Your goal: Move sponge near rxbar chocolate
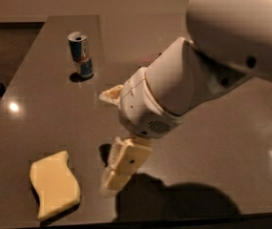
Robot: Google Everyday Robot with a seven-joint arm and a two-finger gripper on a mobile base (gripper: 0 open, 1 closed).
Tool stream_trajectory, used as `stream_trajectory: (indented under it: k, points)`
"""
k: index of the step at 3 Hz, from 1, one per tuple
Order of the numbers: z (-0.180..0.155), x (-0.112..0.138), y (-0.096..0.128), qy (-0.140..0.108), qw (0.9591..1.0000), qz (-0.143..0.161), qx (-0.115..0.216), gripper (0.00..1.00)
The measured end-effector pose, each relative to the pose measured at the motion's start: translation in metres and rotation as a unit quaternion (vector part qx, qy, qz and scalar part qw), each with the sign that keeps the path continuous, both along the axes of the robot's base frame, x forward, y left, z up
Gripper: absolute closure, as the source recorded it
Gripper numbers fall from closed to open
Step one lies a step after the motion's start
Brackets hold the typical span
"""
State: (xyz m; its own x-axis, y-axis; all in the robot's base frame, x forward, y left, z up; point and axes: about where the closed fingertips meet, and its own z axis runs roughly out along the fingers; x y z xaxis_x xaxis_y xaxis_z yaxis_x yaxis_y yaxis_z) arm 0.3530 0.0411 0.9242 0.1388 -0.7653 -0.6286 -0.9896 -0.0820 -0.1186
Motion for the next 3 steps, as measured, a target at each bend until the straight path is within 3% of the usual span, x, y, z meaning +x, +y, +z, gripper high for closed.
stream_trajectory:
  k: [1, 2, 3]
  points:
    - [-0.012, -0.008, 0.041, 0.003, 0.9996, 0.023, 0.018, 0.00]
    - [-0.039, -0.017, 0.072, 0.014, 0.9989, 0.044, 0.012, 0.00]
    - [-0.061, -0.020, 0.089, 0.023, 0.9983, 0.053, 0.001, 0.00]
